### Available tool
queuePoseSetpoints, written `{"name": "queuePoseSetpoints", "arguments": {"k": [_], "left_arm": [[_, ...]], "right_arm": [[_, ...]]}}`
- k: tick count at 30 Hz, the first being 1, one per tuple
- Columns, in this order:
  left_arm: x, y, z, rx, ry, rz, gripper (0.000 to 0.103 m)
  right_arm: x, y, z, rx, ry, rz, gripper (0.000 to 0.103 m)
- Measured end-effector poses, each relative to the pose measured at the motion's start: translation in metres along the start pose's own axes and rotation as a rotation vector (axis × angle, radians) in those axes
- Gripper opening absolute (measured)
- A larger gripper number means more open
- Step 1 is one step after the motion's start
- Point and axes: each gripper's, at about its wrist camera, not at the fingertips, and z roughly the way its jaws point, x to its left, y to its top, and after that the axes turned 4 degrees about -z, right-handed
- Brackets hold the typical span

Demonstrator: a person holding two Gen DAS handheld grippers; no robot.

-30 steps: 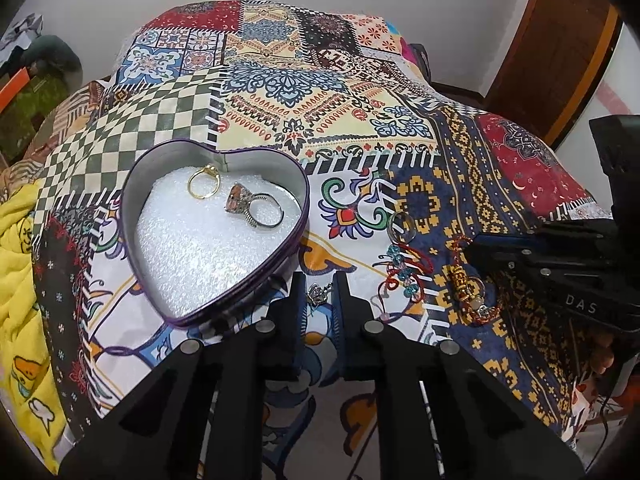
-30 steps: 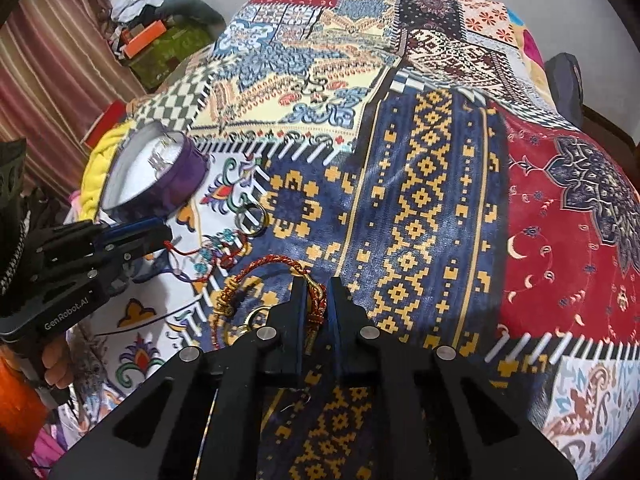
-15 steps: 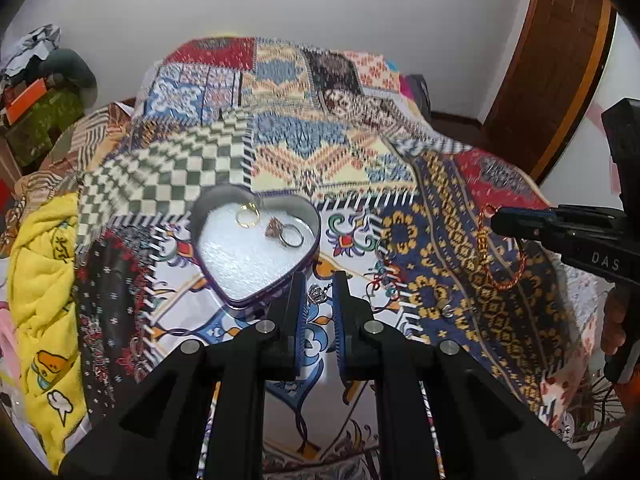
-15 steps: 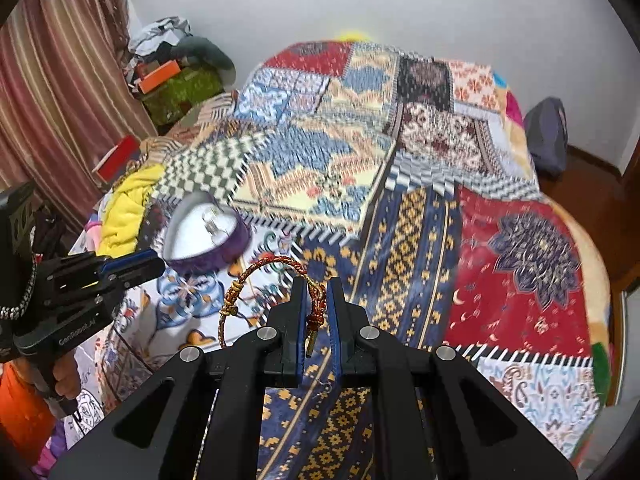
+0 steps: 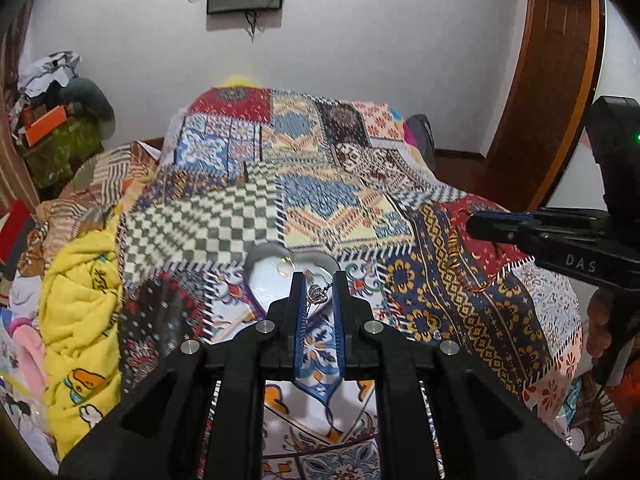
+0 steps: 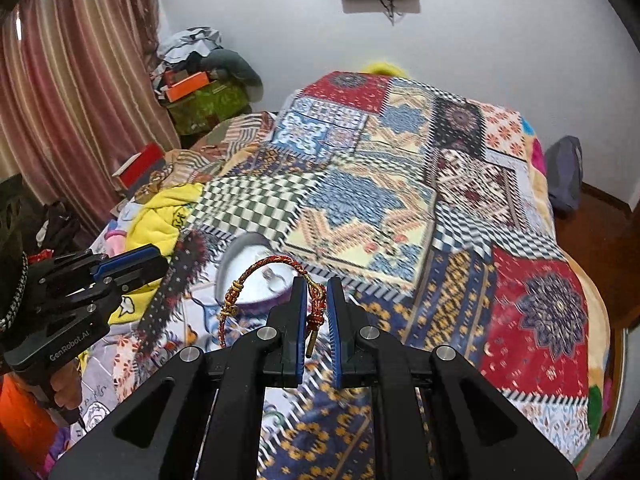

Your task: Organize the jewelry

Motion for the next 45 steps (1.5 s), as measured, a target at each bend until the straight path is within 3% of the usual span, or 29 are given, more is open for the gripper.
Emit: {"name": "queuePoseSetpoints", "arguments": {"k": [16,30,45], "left_arm": [[0.028,0.026,0.015,-0.028,0.024,-0.025,0.011],[0.051,0.028,0.073,0.067,-0.005,-0.07,0.011],[0.059,0.017,0.123,0.163,-0.011,-0.071,0.011]], "right_arm": [[0.02,0.022,0.061,0.06,0.074,-0.021,0.009],[0.021,0.016,0.117,0.169,0.094,-0.035,0.009],[0.022,0.014,0.134,0.207,0.121,-0.066,0.01]]}}
